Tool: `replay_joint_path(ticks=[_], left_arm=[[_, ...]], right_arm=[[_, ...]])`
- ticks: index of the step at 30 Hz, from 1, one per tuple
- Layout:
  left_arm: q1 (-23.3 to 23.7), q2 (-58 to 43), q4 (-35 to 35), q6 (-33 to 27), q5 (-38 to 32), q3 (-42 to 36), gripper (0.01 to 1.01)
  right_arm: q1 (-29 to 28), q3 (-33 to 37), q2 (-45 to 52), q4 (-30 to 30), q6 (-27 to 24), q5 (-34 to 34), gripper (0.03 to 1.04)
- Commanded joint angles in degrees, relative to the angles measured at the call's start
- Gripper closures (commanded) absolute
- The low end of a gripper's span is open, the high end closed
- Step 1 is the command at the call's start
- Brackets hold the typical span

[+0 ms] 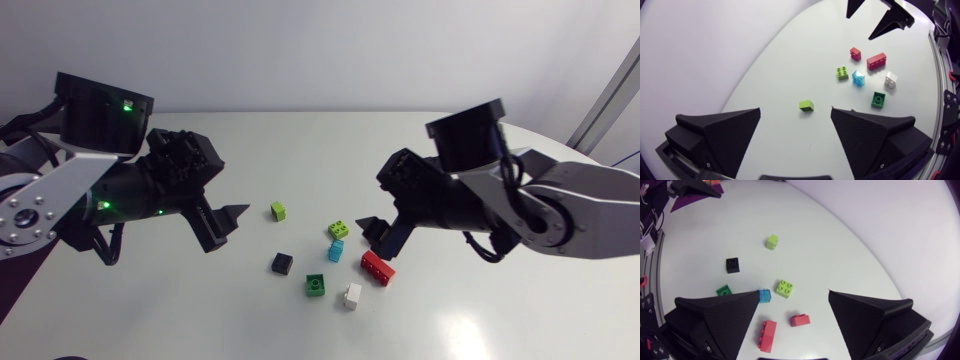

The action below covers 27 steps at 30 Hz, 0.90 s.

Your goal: Disassemble duplo

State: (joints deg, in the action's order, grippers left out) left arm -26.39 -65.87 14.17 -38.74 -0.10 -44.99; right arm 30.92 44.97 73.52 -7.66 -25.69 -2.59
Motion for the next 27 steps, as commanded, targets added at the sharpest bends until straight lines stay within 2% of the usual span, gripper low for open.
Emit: replay_joint_path(ticks=[1,3,6,13,16,22,27], left_arm=[[-0.6,2.1,0.2,3.9,-3.7,1.0,0.051],[-0.5,4.3,0.5,6.2,-6.8,1.2,0.051],[-0.2,9.0,0.7,7.7,-7.9,2.0,0.048],[-0.5,18.1,1.8,11.5,-12.2,1.8,0.048],[-2.8,19.9,2.3,12.4,-16.7,2.3,0.048],[-10.3,23.9,-0.9,14.2,-32.8,4.1,0.048],[-11.6,27.6,1.0,13.8,-37.3,3.3,0.048]], right_arm=[[-1.2,-1.6,-4.3,-2.0,3.1,1.4,0.06],[-3.5,-1.8,-7.7,-4.0,4.9,1.4,0.06],[-6.1,-3.9,-14.8,-4.0,6.4,1.8,0.06],[-9.5,-5.9,-28.7,-6.1,7.4,8.1,0.06],[-11.8,-6.2,-33.6,-7.7,7.5,9.5,0.06],[-15.1,-6.7,-42.3,-10.5,7.1,12.5,0.06],[-15.2,-7.3,-47.0,-12.7,4.3,14.4,0.06]])
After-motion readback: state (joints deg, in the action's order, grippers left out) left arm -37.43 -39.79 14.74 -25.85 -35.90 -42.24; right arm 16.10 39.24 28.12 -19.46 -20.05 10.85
